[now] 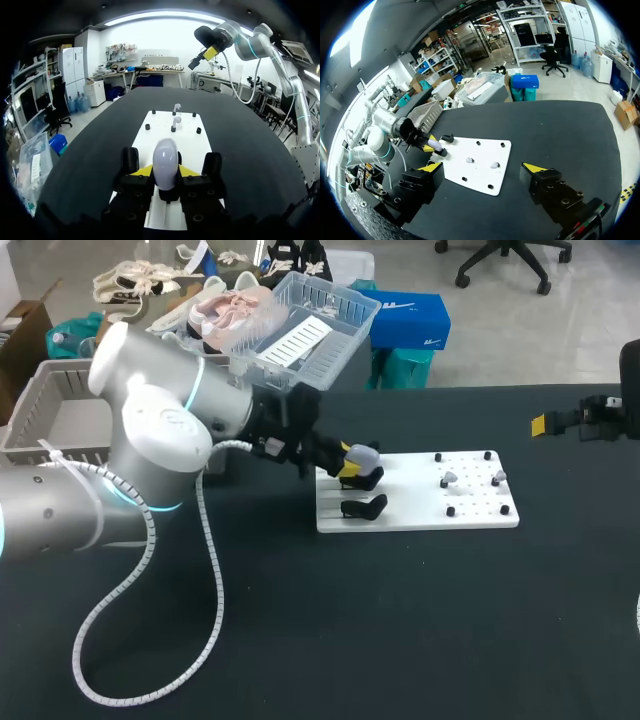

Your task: Pick up each earbud case from the left stands, insert the matching earbuds, close the lid, and place the case in the box.

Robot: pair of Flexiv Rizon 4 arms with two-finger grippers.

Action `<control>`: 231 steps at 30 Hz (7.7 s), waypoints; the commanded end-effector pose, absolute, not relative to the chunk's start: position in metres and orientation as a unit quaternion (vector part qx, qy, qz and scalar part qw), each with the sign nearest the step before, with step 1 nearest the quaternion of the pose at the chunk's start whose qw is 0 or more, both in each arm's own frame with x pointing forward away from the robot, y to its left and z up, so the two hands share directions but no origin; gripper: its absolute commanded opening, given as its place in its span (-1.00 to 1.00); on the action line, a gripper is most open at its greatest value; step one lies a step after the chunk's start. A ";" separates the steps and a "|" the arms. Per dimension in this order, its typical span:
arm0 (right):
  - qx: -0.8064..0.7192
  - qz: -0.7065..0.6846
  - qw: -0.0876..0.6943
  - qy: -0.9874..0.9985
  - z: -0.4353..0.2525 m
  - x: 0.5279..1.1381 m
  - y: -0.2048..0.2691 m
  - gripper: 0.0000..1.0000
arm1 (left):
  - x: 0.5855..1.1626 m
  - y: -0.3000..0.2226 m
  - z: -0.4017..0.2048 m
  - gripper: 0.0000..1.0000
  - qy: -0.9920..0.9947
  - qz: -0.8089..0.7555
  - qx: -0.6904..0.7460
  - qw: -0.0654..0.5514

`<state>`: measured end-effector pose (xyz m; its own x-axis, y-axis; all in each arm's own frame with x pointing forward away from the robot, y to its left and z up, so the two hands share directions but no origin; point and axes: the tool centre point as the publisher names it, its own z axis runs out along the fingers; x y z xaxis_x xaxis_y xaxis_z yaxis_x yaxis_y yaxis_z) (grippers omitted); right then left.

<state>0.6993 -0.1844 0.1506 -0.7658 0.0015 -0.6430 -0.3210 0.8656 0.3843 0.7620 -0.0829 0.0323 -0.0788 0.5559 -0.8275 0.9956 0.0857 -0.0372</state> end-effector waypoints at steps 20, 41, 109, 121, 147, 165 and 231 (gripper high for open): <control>-0.111 0.250 0.333 0.902 0.157 0.706 -0.179 1.00 | 0.760 -0.078 0.083 -1.00 0.662 -0.314 0.572 0.369; -0.228 0.283 0.285 0.887 0.152 0.710 -0.085 1.00 | 0.744 -0.087 0.124 -1.00 0.670 -0.313 0.559 0.376; -0.318 0.354 0.208 0.854 0.138 0.733 0.003 1.00 | 0.729 -0.104 0.131 -1.00 0.629 -0.299 0.605 0.386; -0.312 0.348 0.214 0.858 0.142 0.734 -0.003 1.00 | 0.722 -0.101 0.129 -1.00 0.622 -0.300 0.613 0.384; -0.278 0.274 0.267 0.881 0.171 0.709 -0.052 1.00 | 0.723 -0.097 0.147 -1.00 0.567 -0.360 0.591 0.447; -0.230 0.255 0.303 0.889 0.160 0.668 -0.078 1.00 | 0.715 -0.117 0.179 -1.00 0.501 -0.427 0.537 0.528; -0.203 0.237 0.282 0.907 0.141 0.652 -0.105 1.00 | 0.731 -0.130 0.146 -1.00 0.509 -0.415 0.541 0.525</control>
<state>0.6531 -0.1008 0.1352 -0.7494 -0.2222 -0.6238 -0.5124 0.7913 0.3337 0.7303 -0.1299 0.1467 0.1368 0.1158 -0.9838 0.9869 0.0700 0.1455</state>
